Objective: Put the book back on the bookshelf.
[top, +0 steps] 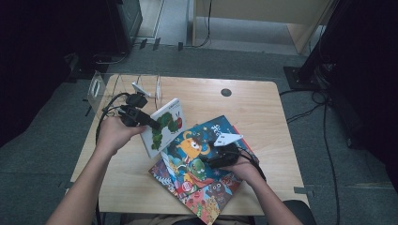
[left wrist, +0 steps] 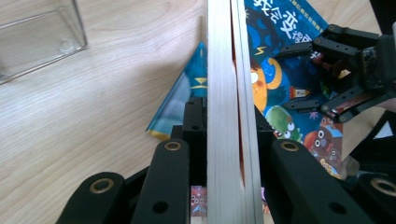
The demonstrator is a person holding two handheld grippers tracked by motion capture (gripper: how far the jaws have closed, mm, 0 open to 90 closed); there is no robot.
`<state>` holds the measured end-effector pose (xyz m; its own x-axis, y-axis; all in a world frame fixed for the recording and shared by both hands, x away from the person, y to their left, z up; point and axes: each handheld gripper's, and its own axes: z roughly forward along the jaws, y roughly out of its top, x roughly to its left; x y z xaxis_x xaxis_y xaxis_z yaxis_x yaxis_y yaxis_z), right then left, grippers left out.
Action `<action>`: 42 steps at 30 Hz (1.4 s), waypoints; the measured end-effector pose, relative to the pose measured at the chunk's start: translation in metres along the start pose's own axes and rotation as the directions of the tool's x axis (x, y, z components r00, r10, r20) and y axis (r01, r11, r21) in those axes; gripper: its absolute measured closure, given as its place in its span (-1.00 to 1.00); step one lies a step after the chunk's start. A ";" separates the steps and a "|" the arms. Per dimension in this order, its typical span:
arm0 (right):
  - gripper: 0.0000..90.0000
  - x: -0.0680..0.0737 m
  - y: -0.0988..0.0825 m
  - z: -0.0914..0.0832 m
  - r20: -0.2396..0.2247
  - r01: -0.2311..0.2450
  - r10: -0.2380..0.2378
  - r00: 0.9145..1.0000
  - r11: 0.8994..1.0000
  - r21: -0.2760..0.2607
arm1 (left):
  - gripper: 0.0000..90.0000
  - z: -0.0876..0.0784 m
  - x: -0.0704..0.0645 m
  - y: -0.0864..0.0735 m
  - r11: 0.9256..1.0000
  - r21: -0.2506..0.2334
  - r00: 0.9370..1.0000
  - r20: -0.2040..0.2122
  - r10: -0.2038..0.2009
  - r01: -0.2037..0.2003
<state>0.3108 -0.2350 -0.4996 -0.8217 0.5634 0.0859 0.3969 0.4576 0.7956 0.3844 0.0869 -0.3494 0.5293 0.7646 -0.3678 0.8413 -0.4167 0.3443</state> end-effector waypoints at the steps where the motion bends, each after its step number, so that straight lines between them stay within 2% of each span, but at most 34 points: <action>1: -0.40 0.000 0.000 0.000 0.000 0.000 0.000 1.000 1.000 0.001 | 0.71 -0.001 0.002 -0.001 1.000 0.002 1.000 0.000 0.001 -0.001; 7: -0.41 0.002 0.000 0.001 0.009 0.015 -0.015 1.000 1.000 0.006 | 0.71 -0.007 0.009 -0.011 1.000 -0.010 1.000 -0.019 -0.022 0.022; 20: -0.42 0.004 0.000 0.001 0.023 0.033 -0.033 0.999 0.999 0.008 | 0.71 -0.021 0.031 -0.036 0.996 -0.035 0.996 -0.027 -0.083 0.082; 28: -0.42 0.006 0.000 0.001 0.036 0.044 -0.045 0.998 0.999 0.013 | 0.71 -0.026 0.041 -0.045 0.994 -0.051 0.994 -0.035 -0.102 0.100; 42: -0.42 0.005 -0.001 0.001 0.030 0.042 -0.042 0.999 0.999 0.009 | 0.71 -0.038 0.050 -0.052 0.988 -0.075 0.989 -0.050 -0.140 0.136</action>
<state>0.3072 -0.2316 -0.5004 -0.8248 0.5644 0.0340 0.3660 0.4871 0.7929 0.3628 0.1652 -0.3528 0.4001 0.8390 -0.3689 0.8948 -0.2706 0.3551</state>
